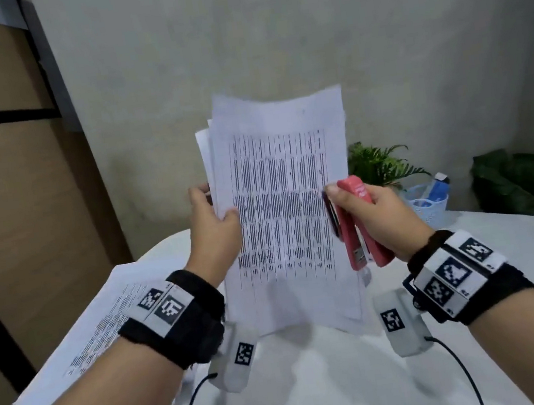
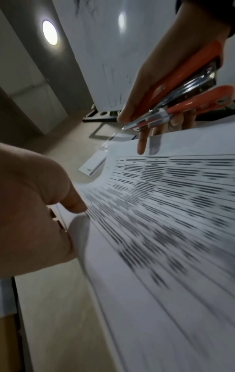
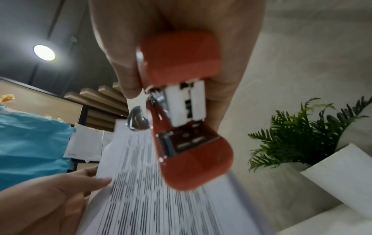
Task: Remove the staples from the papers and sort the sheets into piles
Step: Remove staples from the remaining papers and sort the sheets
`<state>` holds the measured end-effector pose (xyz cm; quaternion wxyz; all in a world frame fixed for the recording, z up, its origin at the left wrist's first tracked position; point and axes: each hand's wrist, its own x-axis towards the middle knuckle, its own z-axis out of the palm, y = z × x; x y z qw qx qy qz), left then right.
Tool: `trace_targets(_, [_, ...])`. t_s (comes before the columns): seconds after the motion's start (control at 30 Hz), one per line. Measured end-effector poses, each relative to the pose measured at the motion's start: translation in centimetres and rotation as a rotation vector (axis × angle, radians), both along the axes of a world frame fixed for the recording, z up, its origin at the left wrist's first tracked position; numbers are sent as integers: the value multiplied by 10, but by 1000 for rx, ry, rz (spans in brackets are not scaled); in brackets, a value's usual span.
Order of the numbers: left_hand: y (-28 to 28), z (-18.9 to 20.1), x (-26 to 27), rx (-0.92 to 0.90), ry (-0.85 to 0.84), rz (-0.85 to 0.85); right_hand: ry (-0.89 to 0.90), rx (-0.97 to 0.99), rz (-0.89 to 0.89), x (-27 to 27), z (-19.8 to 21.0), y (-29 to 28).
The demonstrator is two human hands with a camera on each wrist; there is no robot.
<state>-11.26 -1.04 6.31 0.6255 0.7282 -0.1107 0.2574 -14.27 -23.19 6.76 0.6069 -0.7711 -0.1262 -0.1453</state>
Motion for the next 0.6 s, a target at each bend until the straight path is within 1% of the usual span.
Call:
trace_targets(0.1, [0,-11,4,-29,35,2,51,-27,23,-2,-10,3])
trace_targets(0.23, [3,-14,10,-38,95,-1,97,-35,76,-5,-19,5])
trace_targets(0.37, [2,-11,15,-61,104,-14,55,-45,63,-5,-27,3])
trace_targets(0.47, [1,-4,17,-113,56,-45,-22,-26,-3,-2,-30,-6])
trace_targets(0.6, [-2,6,20,-72,-20,-77,-107,-10,-62,0,-21,-15])
